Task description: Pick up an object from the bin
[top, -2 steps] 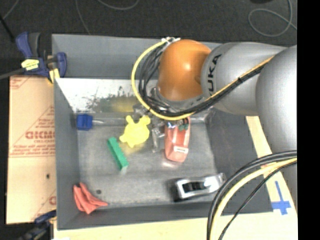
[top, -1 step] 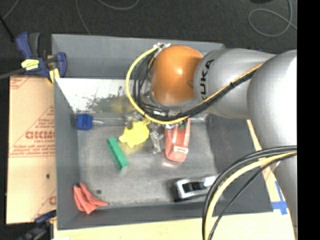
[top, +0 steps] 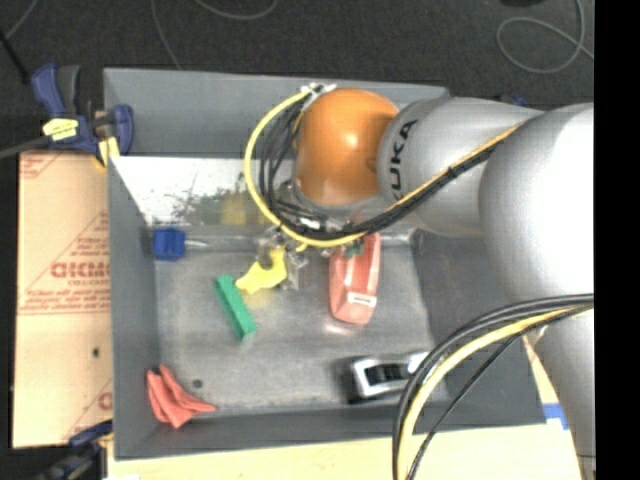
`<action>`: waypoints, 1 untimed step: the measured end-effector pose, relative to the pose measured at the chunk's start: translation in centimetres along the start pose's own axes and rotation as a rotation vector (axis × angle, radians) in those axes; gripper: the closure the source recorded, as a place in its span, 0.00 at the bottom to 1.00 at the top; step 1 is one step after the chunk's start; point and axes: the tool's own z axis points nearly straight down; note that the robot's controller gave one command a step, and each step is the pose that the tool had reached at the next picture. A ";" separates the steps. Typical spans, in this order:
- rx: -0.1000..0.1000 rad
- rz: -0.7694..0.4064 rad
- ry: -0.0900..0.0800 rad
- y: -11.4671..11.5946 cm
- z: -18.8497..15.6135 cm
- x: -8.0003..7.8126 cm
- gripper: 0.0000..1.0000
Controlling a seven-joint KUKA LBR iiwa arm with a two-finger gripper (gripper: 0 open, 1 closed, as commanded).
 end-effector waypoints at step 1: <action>0.000 0.002 0.000 0.0 0.0 0.0 1.00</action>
Offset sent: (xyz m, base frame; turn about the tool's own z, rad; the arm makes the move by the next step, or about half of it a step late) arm 0.0001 0.0000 0.0589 0.0000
